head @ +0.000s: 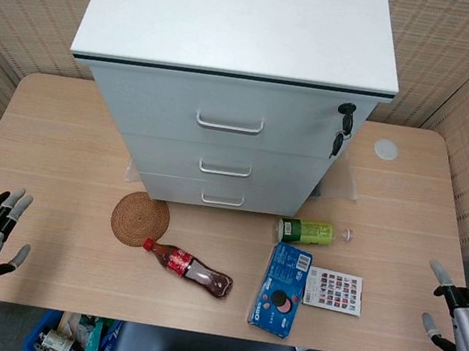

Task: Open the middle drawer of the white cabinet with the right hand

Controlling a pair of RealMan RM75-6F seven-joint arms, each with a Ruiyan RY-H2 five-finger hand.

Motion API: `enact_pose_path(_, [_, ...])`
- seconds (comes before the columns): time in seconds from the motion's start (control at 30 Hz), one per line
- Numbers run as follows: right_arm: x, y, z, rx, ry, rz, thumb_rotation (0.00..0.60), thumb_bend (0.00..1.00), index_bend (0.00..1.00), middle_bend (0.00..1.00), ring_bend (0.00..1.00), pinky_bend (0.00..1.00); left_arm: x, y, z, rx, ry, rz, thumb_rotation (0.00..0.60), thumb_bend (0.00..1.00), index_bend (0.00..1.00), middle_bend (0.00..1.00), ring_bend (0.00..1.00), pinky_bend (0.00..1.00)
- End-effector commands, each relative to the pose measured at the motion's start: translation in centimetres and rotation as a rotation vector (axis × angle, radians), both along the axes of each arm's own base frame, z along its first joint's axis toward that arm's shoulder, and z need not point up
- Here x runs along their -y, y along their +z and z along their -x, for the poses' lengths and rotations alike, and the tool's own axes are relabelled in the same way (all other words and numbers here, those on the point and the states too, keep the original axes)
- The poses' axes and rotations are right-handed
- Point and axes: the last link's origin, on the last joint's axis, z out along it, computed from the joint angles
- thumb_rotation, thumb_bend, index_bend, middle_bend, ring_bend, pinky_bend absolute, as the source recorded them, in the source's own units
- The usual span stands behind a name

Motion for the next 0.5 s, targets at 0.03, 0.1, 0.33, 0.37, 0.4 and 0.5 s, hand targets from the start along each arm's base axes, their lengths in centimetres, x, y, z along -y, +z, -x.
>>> enact_pose_path(0.03, [0.2,-0.2,-0.1,0.004,0.009,-0.006,0.6,0.3,0.09,0.41,0.35,0.46,0.0,0.0,0.0,-0.002,0.002,0.0,0.6,0.34,0.02,0.0,0.02,0.13])
enact_pose_path(0.1, [0.3,-0.3,-0.3,0.007,0.02,-0.009,0.6,0.3,0.09,0.41,0.35,0.46,0.0,0.0,0.0,-0.001,0.003,0.0,0.6,0.34,0.02,0.0,0.02,0.13])
enact_pose_path(0.33, [1.5,-0.6,-1.9,-0.006,0.097,-0.024,0.6,0.3,0.09,0.46,0.4,0.46,0.2,0.2,0.1,-0.003,0.006,-0.006,0.6,0.34,0.02,0.0,0.02,0.13])
enact_pose_path(0.37, [1.9,-0.7,-2.3,-0.009,0.117,-0.029,0.6,0.3,0.09,0.47,0.42,0.46,0.2,0.2,0.1,-0.004,0.005,-0.007,0.6,0.34,0.02,0.0,0.02,0.13])
enact_pose_path(0.4, [2.2,-0.8,-2.6,-0.011,0.13,-0.035,0.6,0.3,0.09,0.49,0.45,0.46,0.2,0.3,0.1,-0.005,0.004,-0.008,0.6,0.34,0.02,0.0,0.02,0.13])
enact_pose_path(0.5, [3.3,-1.5,-3.9,-0.012,0.17,-0.067,0.6,0.3,0.09,0.55,0.54,0.5,0.2,0.3,0.1,-0.004,0.005,-0.011,0.6,0.34,0.02,0.0,0.02,0.13])
